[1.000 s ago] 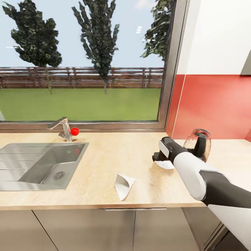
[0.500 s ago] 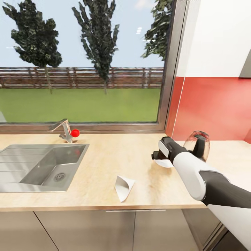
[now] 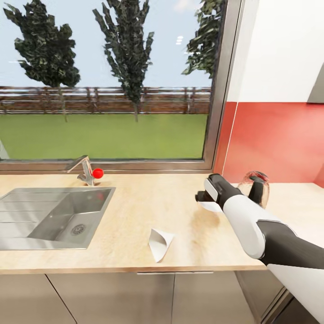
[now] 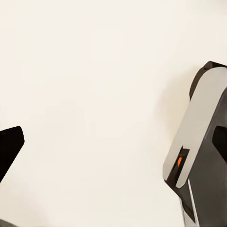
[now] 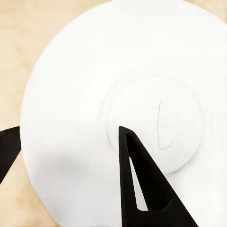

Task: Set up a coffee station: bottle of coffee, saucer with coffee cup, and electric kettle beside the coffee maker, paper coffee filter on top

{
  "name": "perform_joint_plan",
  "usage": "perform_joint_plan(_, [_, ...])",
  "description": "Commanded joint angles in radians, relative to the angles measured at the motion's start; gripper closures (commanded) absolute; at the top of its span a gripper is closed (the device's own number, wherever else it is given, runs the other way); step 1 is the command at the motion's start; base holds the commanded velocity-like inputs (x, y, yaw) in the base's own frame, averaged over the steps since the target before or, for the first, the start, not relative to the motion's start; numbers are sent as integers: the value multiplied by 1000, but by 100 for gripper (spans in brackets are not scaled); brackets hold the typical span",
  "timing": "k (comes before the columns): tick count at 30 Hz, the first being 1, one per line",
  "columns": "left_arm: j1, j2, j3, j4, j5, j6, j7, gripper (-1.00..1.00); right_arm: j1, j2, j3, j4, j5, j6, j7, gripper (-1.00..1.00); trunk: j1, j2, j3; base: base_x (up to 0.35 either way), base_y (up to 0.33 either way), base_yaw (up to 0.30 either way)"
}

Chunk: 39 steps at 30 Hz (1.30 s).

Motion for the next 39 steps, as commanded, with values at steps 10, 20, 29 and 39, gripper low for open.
perform_joint_plan(10, [0,0,3,-2,7,-2,-6,-100,0,18,-9,-9,0,-3,-5,100,-38,69,20,0,0,169])
perform_joint_plan(20, [0,-2,3,-2,7,-2,-6,-100,0,23,-9,-9,-1,-4,-5,100,-77,139,41,0,0,203])
perform_joint_plan(29, [0,-5,3,-2,7,-2,-6,-100,0,23,-9,-9,-2,-28,-5,100,-111,202,59,0,0,203])
perform_joint_plan(39, [0,-5,3,-2,7,-1,-6,-100,-1,22,-9,-9,-2,-30,-5,100,-149,272,82,0,0,161])
